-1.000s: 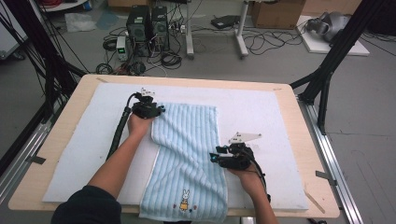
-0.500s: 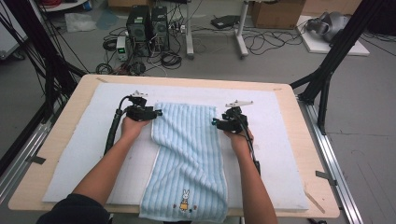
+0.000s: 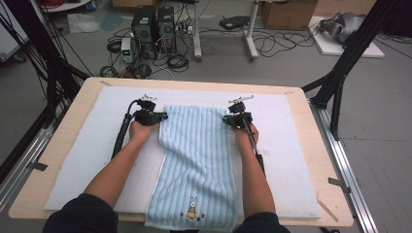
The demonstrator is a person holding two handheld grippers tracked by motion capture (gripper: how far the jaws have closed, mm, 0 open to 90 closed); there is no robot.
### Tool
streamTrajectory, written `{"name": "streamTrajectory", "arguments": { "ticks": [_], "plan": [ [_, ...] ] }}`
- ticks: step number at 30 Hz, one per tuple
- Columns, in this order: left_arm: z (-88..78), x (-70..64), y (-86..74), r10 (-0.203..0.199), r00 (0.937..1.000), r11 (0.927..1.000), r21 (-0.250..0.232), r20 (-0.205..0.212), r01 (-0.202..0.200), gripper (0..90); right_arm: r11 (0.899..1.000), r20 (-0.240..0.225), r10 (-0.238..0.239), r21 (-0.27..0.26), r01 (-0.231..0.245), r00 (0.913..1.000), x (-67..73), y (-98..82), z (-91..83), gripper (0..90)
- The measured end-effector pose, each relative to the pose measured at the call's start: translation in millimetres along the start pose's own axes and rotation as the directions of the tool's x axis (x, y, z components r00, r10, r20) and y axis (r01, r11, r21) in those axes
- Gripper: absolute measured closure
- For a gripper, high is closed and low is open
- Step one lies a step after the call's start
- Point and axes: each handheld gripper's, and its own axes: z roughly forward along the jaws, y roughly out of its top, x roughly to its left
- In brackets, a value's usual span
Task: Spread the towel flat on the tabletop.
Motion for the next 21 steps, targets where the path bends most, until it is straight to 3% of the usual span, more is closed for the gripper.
{"name": "streamTrajectory", "arguments": {
  "ticks": [5,7,8,10,13,16,18,21],
  "plan": [
    [6.1,-8.1,21.1,0.014,0.9998,0.9965,-0.082,-0.016,-0.016,87.3,0.991,0.119,0.012,-0.137,0.004,0.9929,-6.6,12.1,-9.7,86.9],
    [6.3,-11.6,24.4,0.023,0.9996,0.9920,-0.124,-0.015,-0.025,86.6,0.983,0.147,0.051,-0.180,-0.024,0.9878,-10.5,13.5,-12.2,86.9],
    [7.5,-13.6,23.3,0.029,0.9993,0.9928,-0.116,-0.025,-0.031,83.7,0.983,0.153,0.071,-0.181,-0.043,0.9856,-12.1,12.4,-11.3,86.5],
    [10.8,-13.7,19.1,0.030,0.9989,0.9977,-0.059,-0.037,-0.032,62.1,0.989,0.171,0.088,-0.128,-0.066,0.9814,-15.2,8.3,-6.5,79.5],
    [11.2,-10.0,14.3,0.066,0.9957,0.9978,0.003,-0.064,-0.066,52.1,0.984,0.147,0.144,-0.124,-0.126,0.9786,-24.4,3.0,-8.2,67.9],
    [7.8,-6.3,13.9,0.047,0.9960,0.9989,0.000,-0.076,-0.047,51.0,0.969,0.126,0.213,-0.155,-0.192,0.9690,-33.9,0.7,-16.7,63.7],
    [7.2,-5.6,14.6,0.037,0.9968,0.9992,-0.012,-0.072,-0.038,51.2,0.966,0.114,0.226,-0.152,-0.208,0.9673,-37.7,-1.1,-20.0,63.7],
    [9.7,-6.1,14.1,0.023,0.9974,0.9996,-0.016,-0.069,-0.024,52.3,0.973,0.076,0.208,-0.119,-0.199,0.9751,-36.6,-5.8,-17.5,63.9]
  ]
}}
